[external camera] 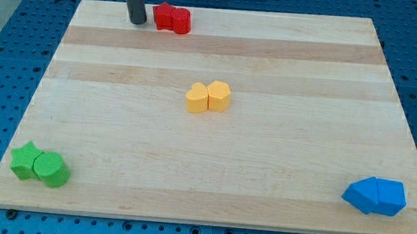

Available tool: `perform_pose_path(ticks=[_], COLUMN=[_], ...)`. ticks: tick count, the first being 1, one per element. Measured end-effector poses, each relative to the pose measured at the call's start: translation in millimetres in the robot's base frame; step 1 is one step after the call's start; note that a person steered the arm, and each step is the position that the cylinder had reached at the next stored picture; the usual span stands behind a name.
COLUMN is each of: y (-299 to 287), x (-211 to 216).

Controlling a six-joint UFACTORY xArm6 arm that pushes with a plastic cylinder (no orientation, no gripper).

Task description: Push the yellow heart towards the top center

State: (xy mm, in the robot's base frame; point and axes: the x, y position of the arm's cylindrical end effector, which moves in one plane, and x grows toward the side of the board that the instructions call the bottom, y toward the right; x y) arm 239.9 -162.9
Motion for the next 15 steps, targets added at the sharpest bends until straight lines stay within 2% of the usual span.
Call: perform_pose_path(ticks=[3, 4, 5, 7, 8, 10, 11, 12, 15], y=[69.0, 65.9, 37.2, 21.3, 41.4, 109.1, 142.5, 145.4, 139.3], x=[0.0, 8.6, 49.6, 150.7, 200.0, 263.3, 264.8, 250.3, 174.3])
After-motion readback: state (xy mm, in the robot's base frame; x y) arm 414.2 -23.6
